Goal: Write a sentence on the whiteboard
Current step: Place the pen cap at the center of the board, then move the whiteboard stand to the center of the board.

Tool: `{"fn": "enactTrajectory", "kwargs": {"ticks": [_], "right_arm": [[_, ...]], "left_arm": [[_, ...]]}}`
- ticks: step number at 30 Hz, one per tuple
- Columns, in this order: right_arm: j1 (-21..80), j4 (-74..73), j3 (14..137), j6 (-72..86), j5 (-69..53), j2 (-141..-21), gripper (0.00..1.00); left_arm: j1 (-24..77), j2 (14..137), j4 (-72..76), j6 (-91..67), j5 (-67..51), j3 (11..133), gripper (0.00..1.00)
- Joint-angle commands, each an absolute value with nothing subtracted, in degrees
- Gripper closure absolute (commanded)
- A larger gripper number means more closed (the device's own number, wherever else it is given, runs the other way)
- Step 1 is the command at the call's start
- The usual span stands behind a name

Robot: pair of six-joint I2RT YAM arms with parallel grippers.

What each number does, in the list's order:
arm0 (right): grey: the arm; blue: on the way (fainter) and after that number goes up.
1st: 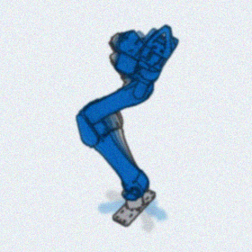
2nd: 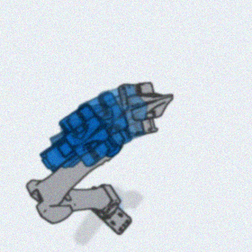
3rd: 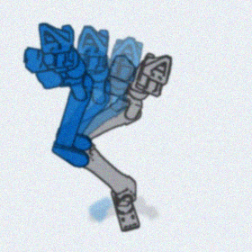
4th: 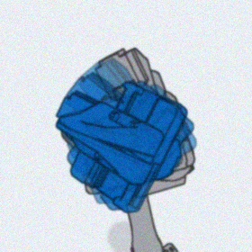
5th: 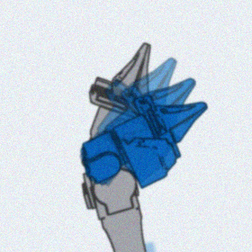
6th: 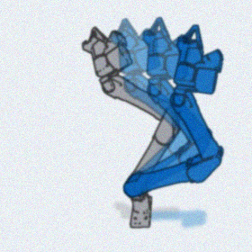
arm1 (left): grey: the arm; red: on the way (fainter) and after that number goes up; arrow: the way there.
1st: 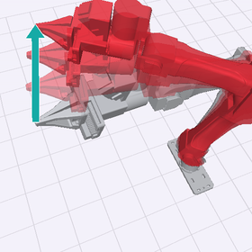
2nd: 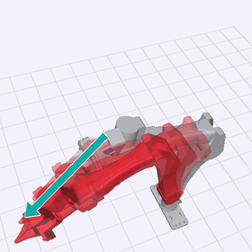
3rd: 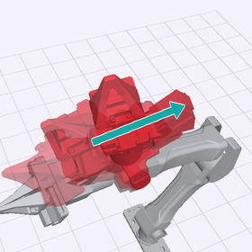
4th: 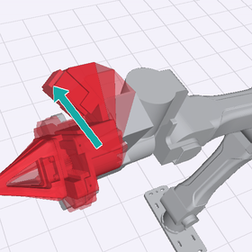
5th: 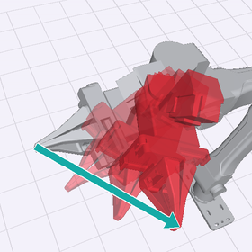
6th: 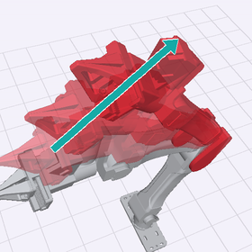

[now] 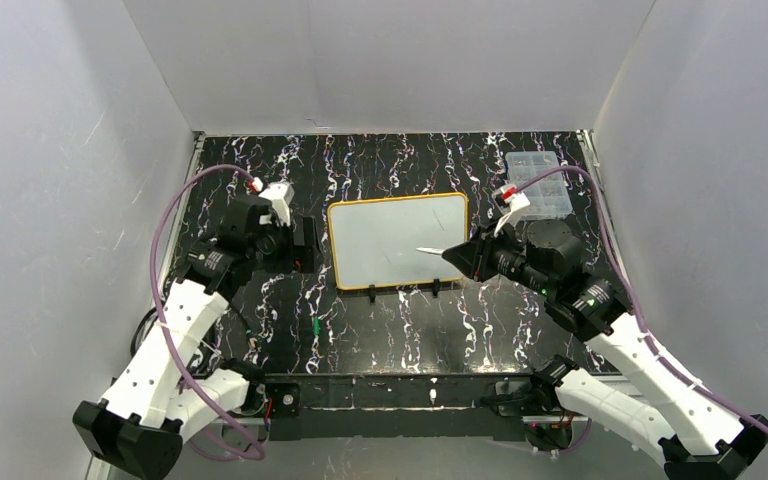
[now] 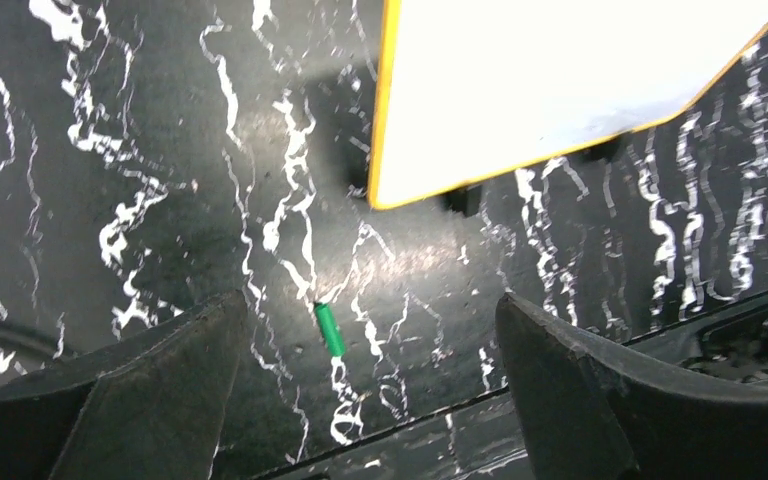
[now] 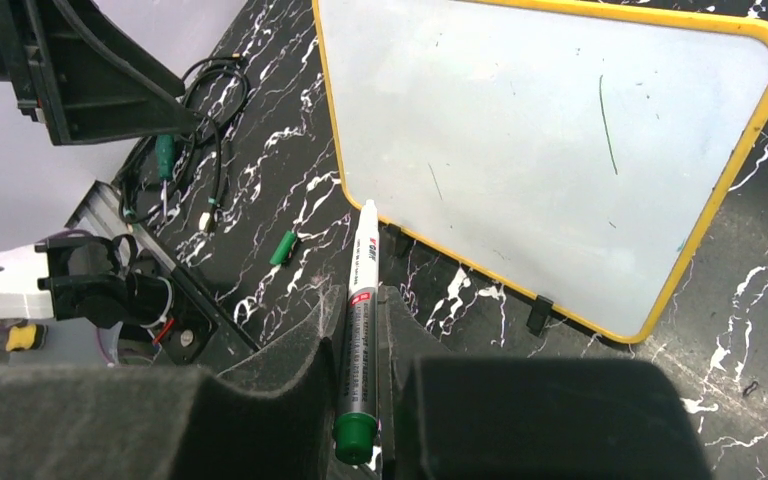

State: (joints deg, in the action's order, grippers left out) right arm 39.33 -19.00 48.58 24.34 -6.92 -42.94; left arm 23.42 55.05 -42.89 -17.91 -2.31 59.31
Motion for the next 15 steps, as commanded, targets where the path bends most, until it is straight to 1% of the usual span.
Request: {"fn": "enactTrajectory", "kwargs": {"ticks": [1,5,8,10,12,15], "right_arm": [[39.90,-12.05,47.31,26.13,-4.43,-43.69,0.99],[42.35,-9.24,47.49,26.88,-0.97,-45.11,0.99],[46.01,-7.70,47.66,26.94,4.44,-46.20,0.99],[47.83,-6.76,47.36,27.02,6.99,-46.63,0.99],[48.85,-6.11,47.14,27.30,8.30,-47.05,0.99],[49.38,-6.36,47.20,27.77,9.86,-47.52,0.99]], "left_arm": [[16.54,57.22,-36.15,-15.02,-15.11,62.42,0.07],[11.28,59.35,-29.51,-14.48,-24.57,63.58,0.08],[7.55,60.78,-25.68,-11.99,-32.13,64.70,0.08],[6.29,62.45,-25.56,-9.88,-33.14,65.49,0.10],[6.07,62.95,-26.86,-7.77,-32.15,65.82,0.15],[6.26,60.37,-24.96,-11.24,-31.14,61.33,0.19]]}}
